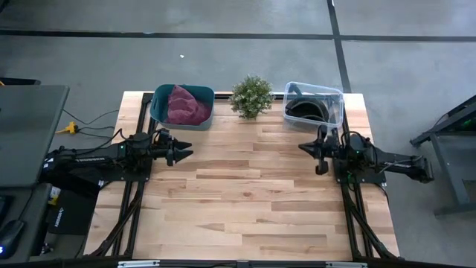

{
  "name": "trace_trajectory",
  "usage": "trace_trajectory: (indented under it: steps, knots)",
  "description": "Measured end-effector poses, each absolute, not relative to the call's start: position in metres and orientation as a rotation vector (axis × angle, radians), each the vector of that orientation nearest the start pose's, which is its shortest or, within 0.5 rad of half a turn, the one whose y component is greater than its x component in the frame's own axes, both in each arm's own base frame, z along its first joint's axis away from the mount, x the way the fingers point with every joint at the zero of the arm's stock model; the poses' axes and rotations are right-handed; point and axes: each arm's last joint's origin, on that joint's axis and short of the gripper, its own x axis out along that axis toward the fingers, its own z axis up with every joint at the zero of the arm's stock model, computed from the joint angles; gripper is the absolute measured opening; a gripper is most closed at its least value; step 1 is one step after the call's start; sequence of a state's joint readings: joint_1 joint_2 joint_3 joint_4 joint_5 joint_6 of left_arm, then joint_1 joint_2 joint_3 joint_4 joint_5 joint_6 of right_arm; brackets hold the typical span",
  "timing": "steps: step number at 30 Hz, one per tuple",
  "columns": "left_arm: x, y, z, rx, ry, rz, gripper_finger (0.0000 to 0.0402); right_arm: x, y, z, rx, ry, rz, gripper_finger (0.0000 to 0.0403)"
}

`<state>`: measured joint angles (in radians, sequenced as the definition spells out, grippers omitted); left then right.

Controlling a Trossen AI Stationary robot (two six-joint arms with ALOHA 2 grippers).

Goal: Pick & Place hat
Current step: Return to Home Position

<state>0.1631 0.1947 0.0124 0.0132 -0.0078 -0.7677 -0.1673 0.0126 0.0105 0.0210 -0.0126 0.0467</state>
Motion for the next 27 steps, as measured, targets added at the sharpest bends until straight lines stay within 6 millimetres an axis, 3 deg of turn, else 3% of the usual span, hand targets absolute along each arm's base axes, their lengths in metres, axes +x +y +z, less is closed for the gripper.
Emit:
trace_trajectory:
  steps: [27]
  knots:
    - [0.1067,0.0178,0.1529,-0.777,0.095,0.227,0.0337,0.0990,-0.0132,0.1661,0.079,0.007,-0.090,0.0000]
